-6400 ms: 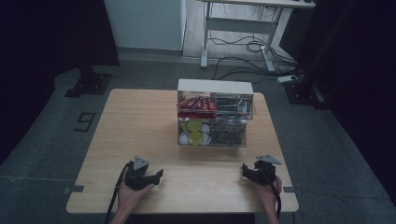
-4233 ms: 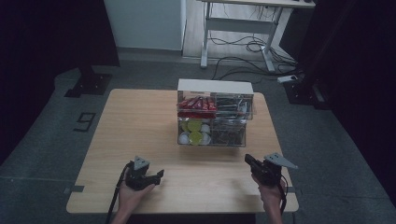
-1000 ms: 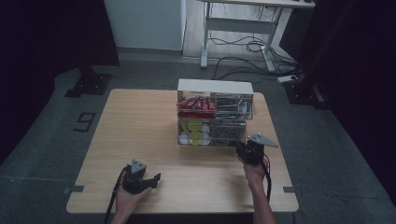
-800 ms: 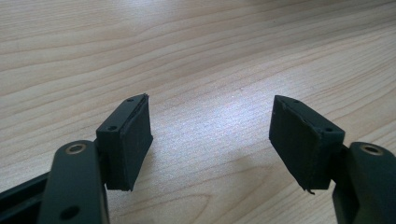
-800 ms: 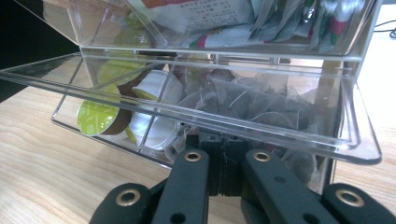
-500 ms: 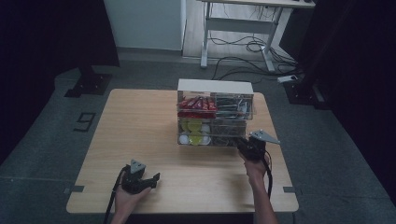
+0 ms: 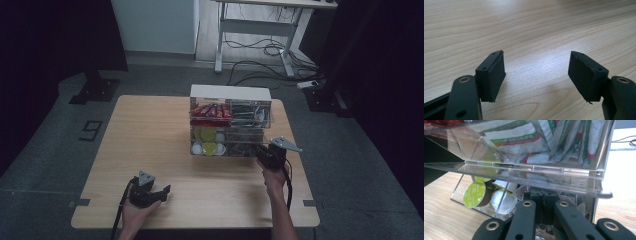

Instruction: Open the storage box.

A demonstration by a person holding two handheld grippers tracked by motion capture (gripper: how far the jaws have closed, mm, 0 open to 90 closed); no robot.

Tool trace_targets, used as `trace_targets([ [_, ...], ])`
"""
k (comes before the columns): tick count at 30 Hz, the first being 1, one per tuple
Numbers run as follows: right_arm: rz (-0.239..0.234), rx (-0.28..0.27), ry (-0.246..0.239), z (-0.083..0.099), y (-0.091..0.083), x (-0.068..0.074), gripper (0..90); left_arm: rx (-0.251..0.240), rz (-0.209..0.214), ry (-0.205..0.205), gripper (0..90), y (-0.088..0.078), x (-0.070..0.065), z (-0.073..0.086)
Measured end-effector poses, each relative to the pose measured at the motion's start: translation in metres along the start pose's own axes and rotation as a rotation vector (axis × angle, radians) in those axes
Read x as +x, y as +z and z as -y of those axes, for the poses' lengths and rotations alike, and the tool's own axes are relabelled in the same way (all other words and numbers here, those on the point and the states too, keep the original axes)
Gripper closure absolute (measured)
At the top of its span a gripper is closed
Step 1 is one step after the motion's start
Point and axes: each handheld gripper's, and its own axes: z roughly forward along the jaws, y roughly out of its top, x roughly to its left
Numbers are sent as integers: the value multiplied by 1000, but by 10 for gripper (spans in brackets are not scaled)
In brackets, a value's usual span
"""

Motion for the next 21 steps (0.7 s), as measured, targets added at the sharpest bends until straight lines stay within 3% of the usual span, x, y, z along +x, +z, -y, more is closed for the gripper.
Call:
trace_targets([
  [12,2,-88,49,-12,2,-3,893,0,-6,-5,298,-2,1,1],
  [21,9,-90,55,-11,4,-3,892,5,-8,-2,298,-1,0,2],
])
